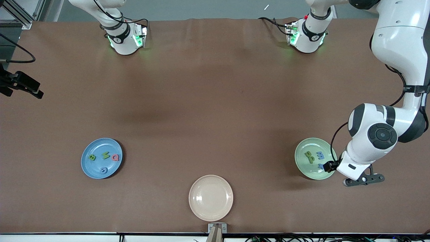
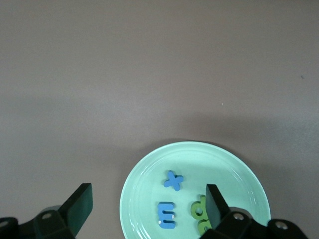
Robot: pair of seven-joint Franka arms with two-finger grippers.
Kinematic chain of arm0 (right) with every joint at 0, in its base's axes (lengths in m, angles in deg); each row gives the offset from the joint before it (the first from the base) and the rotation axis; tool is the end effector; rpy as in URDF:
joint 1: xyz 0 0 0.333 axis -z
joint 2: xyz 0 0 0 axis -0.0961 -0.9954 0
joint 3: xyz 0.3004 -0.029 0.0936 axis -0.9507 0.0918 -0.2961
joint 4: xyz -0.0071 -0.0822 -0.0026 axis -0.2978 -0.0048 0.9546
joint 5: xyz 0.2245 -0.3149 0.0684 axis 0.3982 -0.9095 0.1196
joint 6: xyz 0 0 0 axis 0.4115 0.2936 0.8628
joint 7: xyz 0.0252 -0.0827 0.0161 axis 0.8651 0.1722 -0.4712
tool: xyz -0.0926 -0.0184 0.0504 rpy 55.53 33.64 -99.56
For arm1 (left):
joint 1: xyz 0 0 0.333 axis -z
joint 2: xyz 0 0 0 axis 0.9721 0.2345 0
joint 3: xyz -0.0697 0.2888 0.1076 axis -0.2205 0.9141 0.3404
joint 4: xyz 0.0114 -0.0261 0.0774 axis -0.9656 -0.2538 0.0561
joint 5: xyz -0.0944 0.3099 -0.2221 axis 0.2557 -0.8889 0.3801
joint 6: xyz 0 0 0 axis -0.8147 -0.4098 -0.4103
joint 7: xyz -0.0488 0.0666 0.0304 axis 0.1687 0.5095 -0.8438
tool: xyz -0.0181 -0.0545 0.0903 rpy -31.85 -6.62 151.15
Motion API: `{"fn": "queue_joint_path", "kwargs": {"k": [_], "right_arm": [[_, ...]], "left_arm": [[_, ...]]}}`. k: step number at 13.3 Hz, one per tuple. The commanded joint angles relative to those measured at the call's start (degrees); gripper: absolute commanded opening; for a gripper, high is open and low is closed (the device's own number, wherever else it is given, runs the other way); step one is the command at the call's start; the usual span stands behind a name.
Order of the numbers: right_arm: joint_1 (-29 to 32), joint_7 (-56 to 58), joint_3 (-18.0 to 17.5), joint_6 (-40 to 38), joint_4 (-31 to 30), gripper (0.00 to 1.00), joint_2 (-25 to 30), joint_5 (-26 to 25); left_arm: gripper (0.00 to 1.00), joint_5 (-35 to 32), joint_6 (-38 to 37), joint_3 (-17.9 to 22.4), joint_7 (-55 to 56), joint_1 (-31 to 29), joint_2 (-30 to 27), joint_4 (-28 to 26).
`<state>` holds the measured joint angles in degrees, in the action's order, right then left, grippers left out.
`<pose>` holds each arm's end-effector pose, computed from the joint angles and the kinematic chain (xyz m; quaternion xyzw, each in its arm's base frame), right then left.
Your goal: Sort uppercase to blue plate, lowercase to green plate
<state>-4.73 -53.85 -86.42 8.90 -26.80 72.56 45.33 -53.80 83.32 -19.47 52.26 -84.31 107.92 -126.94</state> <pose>0.5581 -0.0242 0.6496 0.9982 -0.0472 0.0363 0.0022 0.7227 -0.0524 0.3092 -0.9929 -0.0582 -0.0736 0.0724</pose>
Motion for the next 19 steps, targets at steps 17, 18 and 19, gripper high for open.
{"fn": "queue_joint_path", "kwargs": {"k": [17, 18, 19], "right_arm": [[0.63, 0.23, -0.44, 0.60, -0.83, 1.00, 0.57, 0.09], [0.63, 0.23, -0.44, 0.60, -0.83, 1.00, 0.57, 0.09], [0.63, 0.23, -0.44, 0.60, -0.83, 1.00, 0.57, 0.09]], "left_arm": [[1.00, -0.09, -1.77, -0.48, -1.17, -0.40, -2.32, -1.07], [1.00, -0.09, -1.77, -0.48, -1.17, -0.40, -2.32, -0.98], [1.00, -0.09, -1.77, -0.48, -1.17, -0.40, -2.40, -0.98]]}}
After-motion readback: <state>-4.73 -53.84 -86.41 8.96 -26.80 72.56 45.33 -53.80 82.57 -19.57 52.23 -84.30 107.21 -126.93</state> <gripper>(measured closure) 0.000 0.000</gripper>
